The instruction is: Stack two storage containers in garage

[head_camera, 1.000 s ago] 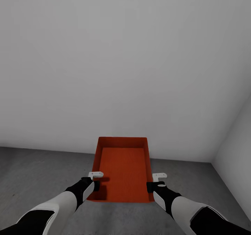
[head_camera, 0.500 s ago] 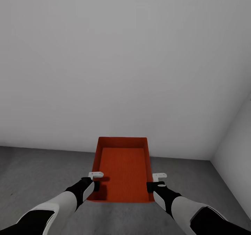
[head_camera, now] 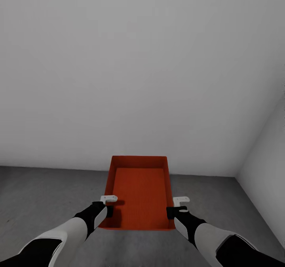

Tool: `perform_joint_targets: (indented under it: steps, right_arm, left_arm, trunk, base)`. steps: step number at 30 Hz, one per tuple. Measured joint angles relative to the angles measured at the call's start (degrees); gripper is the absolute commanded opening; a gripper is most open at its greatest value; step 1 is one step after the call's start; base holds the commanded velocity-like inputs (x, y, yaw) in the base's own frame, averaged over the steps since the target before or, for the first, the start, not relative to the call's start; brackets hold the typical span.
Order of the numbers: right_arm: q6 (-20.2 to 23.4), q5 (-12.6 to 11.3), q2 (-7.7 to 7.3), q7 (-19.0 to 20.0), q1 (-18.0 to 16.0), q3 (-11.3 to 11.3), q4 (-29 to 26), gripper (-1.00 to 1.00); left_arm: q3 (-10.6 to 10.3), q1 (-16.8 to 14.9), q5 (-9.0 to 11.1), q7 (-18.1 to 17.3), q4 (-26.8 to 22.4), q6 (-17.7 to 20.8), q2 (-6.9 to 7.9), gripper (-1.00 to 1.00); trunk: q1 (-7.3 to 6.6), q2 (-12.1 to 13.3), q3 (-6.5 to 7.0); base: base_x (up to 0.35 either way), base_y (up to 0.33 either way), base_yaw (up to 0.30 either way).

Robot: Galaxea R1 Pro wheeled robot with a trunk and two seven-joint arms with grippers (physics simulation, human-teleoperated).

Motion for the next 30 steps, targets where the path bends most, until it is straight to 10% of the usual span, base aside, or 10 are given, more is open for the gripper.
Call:
perform_joint_targets:
  steps: [30]
  right_arm:
    - [0.0,0.0,0.02,0.0,0.0,0.1,0.1,-1.0]
  left_arm:
    - [0.3,0.0,-0.3,-0.1,0.3,-0.3,-0.02,-1.0]
  trunk:
    - [6.59,-12.0,-8.12]
  base:
    - [0.0,0.0,-0.004]
